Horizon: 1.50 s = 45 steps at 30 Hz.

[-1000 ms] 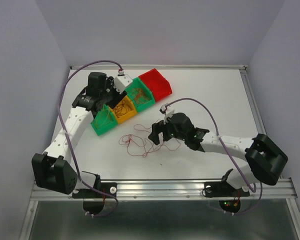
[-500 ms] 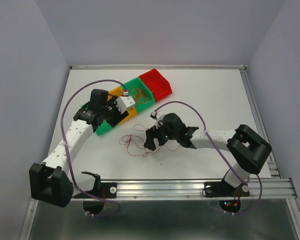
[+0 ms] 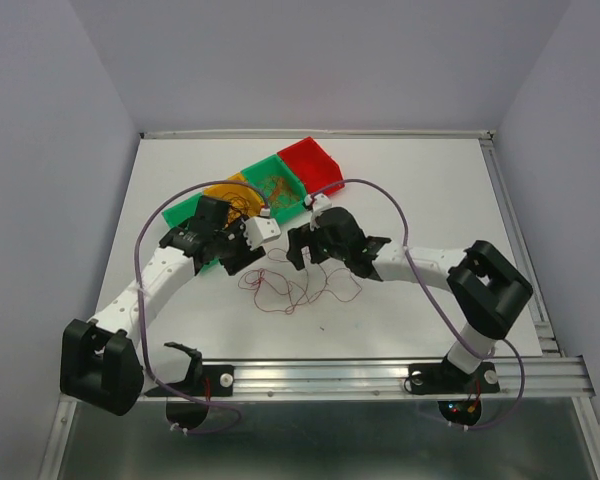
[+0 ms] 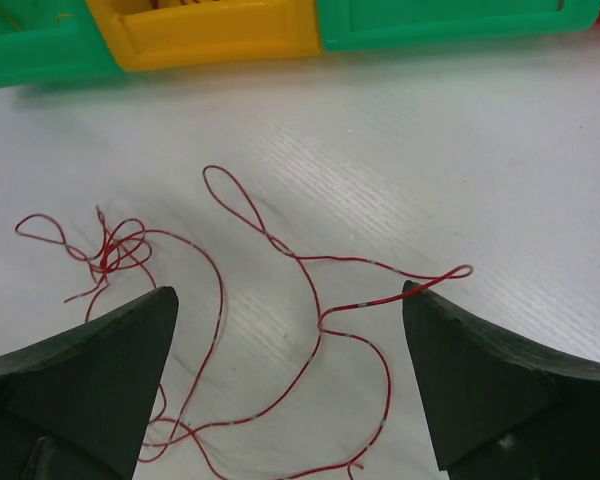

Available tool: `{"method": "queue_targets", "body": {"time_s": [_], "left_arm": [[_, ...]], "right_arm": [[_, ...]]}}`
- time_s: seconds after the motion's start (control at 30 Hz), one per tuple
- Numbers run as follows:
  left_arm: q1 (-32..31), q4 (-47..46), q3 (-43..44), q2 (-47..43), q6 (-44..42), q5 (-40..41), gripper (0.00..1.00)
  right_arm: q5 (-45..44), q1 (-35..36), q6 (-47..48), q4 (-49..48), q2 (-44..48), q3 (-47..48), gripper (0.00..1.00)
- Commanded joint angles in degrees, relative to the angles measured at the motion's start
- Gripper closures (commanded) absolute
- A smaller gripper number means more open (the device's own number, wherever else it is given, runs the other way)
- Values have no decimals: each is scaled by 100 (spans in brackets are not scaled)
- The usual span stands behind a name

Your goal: Untangle the cables

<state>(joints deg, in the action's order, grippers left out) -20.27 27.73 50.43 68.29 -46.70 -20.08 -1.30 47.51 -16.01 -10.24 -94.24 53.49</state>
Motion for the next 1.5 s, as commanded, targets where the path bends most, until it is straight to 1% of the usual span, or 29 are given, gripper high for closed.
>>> {"method": "queue_targets", "body": {"time_s": [0.0, 0.1, 0.13, 0.17, 0.3, 0.37, 0.53, 0.57, 0.67, 0.8, 0.9, 0.93, 0.97, 1.03, 1.07, 1.1, 1.17, 1.2, 1.23, 1.27, 1.33, 1.47], "left_arm": [[-56, 66, -209, -114, -59, 232, 36], [-82, 58, -324, -9, -59, 355, 36], [-91, 49, -341, 104, -41, 364, 36], [-91, 31, -367, 166, -33, 381, 36], [-100, 22, -403, 316, -111, 171, 36], [-100, 49, -429, 334, -164, -82, 36], [-196, 119, -429, 457, -313, -488, 35], [-188, 258, -394, 492, -375, -723, 35], [-223, 418, -394, 475, -525, -962, 32], [-380, 348, -438, 615, -472, -884, 31], [-512, 76, -456, 826, -174, -551, 31], [-609, 32, -447, 887, -130, -498, 34], [-670, -12, -421, 1036, -94, -428, 50], [-723, -13, -254, 1194, 46, -410, 74], [-724, 5, -201, 1352, 73, -427, 98], [-732, -13, -105, 1423, 125, -436, 100], [-732, -135, -52, 1564, 204, -453, 100], [-741, -188, 10, 1608, 248, -488, 100], [-733, -215, 45, 1643, 301, -515, 100], [-733, -258, 141, 1713, 345, -576, 100], [-741, -373, 195, 1731, 485, -577, 100], [-724, -750, 239, 1530, 820, -541, 100]], "right_arm": [[-266, -145, 72, 110, -472, 609, 8], [-257, -198, 72, 84, -710, 873, 72], [-231, -207, 98, 57, -684, 873, 97], [-108, -215, 133, -30, -640, 847, 99], [208, -215, 221, -188, -263, 575, 99], [349, -215, 221, -259, -35, 391, 100], [297, -224, 151, -426, 326, 74, 99], [227, -216, 151, -444, 388, 21, 100], [218, -215, 151, -470, 467, -58, 99], [428, -215, 142, -645, 617, -243, 100], [796, -224, 151, -856, 836, -506, 99], [911, -224, 186, -892, 898, -576, 99], [1043, -216, 221, -944, 1029, -725, 99], [1412, -224, 239, -1129, 1135, -884, 99], [1674, -224, 256, -1190, 1231, -1033, 99], [1816, -216, 274, -1339, 1284, -1121, 99], [2158, -215, 291, -1472, 1346, -1253, 99], [2691, -215, 300, -1585, 1338, -1323, 99], [2966, -207, 239, -1673, 1312, -1350, 99], [3447, -198, 187, -1866, 1268, -1377, 99], [3531, -198, -15, -2077, 1084, -1499, 99], [3321, -180, -183, -2754, 732, -1833, 100]]}}
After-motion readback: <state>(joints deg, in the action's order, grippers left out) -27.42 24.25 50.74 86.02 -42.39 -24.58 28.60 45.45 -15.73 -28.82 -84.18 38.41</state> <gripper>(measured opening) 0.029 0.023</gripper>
